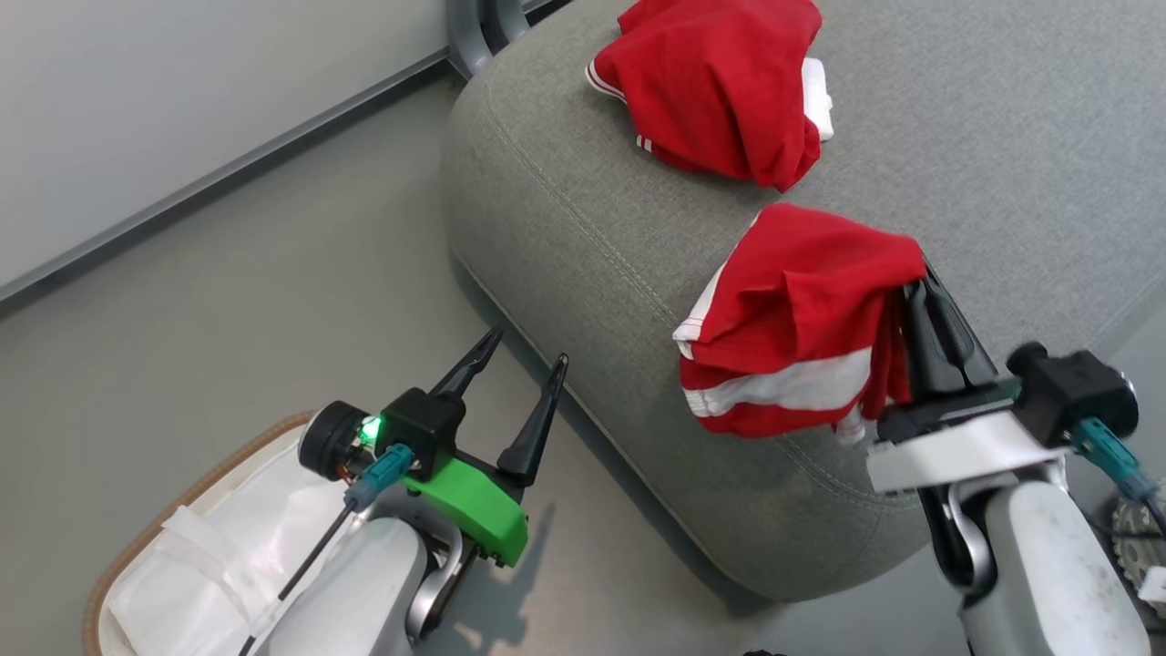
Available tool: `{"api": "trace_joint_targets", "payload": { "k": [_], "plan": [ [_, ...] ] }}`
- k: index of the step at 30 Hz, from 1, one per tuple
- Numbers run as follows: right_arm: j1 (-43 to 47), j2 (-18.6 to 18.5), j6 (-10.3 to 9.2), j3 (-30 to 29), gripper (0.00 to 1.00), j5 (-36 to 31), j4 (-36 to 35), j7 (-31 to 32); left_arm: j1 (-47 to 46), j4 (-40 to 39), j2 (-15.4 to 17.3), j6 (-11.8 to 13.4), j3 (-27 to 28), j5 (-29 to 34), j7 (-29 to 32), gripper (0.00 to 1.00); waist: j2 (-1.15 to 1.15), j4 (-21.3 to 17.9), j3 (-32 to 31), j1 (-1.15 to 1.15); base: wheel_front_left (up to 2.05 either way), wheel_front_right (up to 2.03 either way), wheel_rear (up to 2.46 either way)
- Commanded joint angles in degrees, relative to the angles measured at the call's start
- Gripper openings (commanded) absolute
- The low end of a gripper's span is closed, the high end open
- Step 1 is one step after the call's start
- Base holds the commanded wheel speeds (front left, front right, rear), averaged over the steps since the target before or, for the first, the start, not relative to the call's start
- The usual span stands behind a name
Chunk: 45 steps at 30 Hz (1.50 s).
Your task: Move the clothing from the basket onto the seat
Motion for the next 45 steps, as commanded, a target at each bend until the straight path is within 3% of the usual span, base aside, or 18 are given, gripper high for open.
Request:
{"api": "trace_joint_targets", "payload": {
  "k": [1,11,16,23,28,33,43,44,45],
  "plan": [
    [-2.4,0.0,-0.06,0.8,0.00,-2.2,-0.3,0.0,-0.7,-0.3,1.0,-0.2,0.1,-0.6,-0.1,1.00,0.00,-0.3,1.1,0.00,0.08,0.08,0.08],
    [-23.8,-8.3,-0.07,1.0,0.00,-8.5,1.8,0.0,-1.0,-1.9,4.8,-0.2,1.4,-0.2,-0.1,1.00,0.00,-0.1,6.8,0.00,0.01,0.01,0.01],
    [-36.5,-11.5,-0.07,0.8,0.00,-7.9,6.0,0.0,-1.6,-3.9,7.3,-0.2,2.9,0.8,-0.1,1.00,0.00,0.2,11.0,0.00,0.00,0.00,0.00],
    [-48.8,-16.1,-0.07,-1.0,0.00,-12.5,14.0,0.0,-4.4,-7.1,9.8,-0.2,1.5,1.1,-0.1,1.00,0.00,3.8,17.6,0.00,0.00,0.00,0.00],
    [-51.8,-15.2,-0.08,-6.5,0.00,-14.3,21.3,0.0,-7.5,-8.8,10.5,-0.2,-1.4,0.2,-0.1,1.00,0.00,7.2,21.8,0.00,0.00,0.00,0.00],
    [-48.6,-15.3,-0.07,-13.2,0.00,-16.8,27.9,0.0,-10.4,-9.3,10.9,-0.2,-2.6,-0.5,-0.1,1.00,0.00,10.7,24.7,0.00,0.00,0.00,0.00],
    [-40.7,-8.0,-0.07,-24.5,0.00,-19.9,37.8,0.0,-10.6,-7.8,12.0,-0.2,-2.0,-1.4,-0.1,1.00,0.00,12.5,26.6,0.00,0.00,0.00,0.00],
    [-40.5,-7.6,-0.07,-25.1,0.10,-20.4,38.3,0.0,-10.2,-7.8,11.9,-0.2,-2.0,-1.5,-0.1,1.00,0.00,12.4,26.3,0.00,0.00,0.00,0.00],
    [-40.0,-7.0,-0.07,-25.5,0.30,-21.0,38.9,0.0,-9.7,-7.6,11.8,-0.2,-1.9,-1.6,-0.1,1.00,0.00,12.4,25.9,0.00,0.00,0.00,0.00]
  ]
}}
